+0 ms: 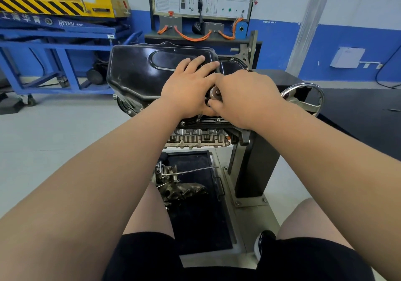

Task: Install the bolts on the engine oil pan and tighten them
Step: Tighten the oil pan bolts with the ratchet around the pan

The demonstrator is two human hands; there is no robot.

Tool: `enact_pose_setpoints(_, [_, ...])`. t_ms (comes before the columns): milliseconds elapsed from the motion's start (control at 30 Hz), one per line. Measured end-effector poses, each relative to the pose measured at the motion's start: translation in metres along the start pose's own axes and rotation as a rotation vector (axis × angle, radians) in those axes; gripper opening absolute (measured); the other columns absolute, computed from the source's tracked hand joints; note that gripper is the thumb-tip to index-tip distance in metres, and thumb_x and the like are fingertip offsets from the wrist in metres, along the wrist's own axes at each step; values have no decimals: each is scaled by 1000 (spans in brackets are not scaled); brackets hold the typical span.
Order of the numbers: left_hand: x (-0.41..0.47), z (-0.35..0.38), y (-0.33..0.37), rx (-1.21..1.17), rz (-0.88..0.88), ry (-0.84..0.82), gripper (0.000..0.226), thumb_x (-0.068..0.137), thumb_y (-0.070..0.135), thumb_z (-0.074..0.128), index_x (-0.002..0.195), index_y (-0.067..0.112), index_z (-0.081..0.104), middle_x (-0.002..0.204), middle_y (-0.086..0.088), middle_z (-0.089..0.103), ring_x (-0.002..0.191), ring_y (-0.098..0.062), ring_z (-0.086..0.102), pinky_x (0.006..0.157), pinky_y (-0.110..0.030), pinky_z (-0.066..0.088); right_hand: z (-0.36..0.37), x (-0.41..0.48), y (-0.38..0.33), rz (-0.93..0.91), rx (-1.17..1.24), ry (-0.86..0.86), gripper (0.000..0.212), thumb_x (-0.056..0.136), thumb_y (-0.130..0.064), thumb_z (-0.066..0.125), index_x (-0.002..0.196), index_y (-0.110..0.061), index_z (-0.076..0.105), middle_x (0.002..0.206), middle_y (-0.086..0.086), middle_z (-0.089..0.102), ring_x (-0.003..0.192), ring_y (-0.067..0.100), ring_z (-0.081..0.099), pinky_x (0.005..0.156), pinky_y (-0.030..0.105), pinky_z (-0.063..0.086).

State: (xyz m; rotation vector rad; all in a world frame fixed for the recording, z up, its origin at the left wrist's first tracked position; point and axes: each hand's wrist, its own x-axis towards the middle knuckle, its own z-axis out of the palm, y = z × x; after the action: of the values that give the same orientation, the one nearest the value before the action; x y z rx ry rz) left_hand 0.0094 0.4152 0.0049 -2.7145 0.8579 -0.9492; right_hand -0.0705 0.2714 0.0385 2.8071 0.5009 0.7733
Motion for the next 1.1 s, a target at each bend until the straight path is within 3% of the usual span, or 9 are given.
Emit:
enact_pose_setpoints(200, [-1,-2,1,-2,-9,-19,95,63,74,36,144,24,38,156,-1,27,144,-30,17,115,-48,11,-1,4,3,-26,-10,8,36,92,-46,46,116,-25,61,78,-4,41,70,18,45,44,27,19])
enact_pose_setpoints(300, [-1,-3,1,-5,-10,-10,93,63,72,37,143,24,40,156,-1,28,144,-31,18,115,-48,11,1,4,2,-8,-17,-9,35,91,-47,48,114,-22,60,70,-5,30,69,18,42,44,26,17])
enact_pose_setpoints(400, [-2,-2,0,-18,-6,-18,90,63,66,36,143,26,38,156,-1,26,144,-31,17,115,-48,11,2,4,-1,33,8,-19,29,91,-51,47,93,-23,56,65,-5,27,63,18,41,45,26,19])
enact_pose_setpoints(500, [-1,-2,1,-56,-13,-26,88,65,68,42,143,27,38,156,1,27,145,-29,16,116,-47,9,0,7,-2,130,4,-56,38,91,-58,40,75,-22,39,63,-2,32,56,17,38,47,29,24])
enact_pose_setpoints(667, [-7,-5,-1,-272,-16,77,48,74,54,58,100,16,69,141,2,50,141,-29,27,114,-50,13,-1,13,0,198,9,-121,52,91,-61,32,62,-19,33,64,2,41,54,17,38,46,29,23])
enact_pose_setpoints(833, [-15,1,2,-262,-19,103,29,85,43,58,103,26,74,138,10,53,141,-24,29,116,-48,12,-7,15,-2,114,44,-188,47,92,-57,40,64,-19,37,65,1,44,57,17,44,51,32,34])
enact_pose_setpoints(933, [-16,0,3,-319,-35,110,35,85,48,52,86,21,75,129,12,60,139,-25,32,115,-50,12,-14,15,3,-16,0,-162,26,92,-43,52,91,-17,57,78,0,53,73,22,55,58,35,38])
enact_pose_setpoints(1033, [-16,0,3,-311,-25,90,26,88,40,60,86,20,76,125,14,61,141,-26,28,116,-49,8,-19,15,7,-124,-57,-145,25,92,-30,58,114,-20,59,106,4,54,104,26,52,66,37,36])
enact_pose_setpoints(1100, [-17,0,3,-316,-19,65,25,90,40,58,88,22,75,129,16,58,142,-26,25,116,-48,5,-20,16,5,-127,-55,-162,24,92,-28,59,114,-18,60,99,3,50,97,24,51,66,36,37])
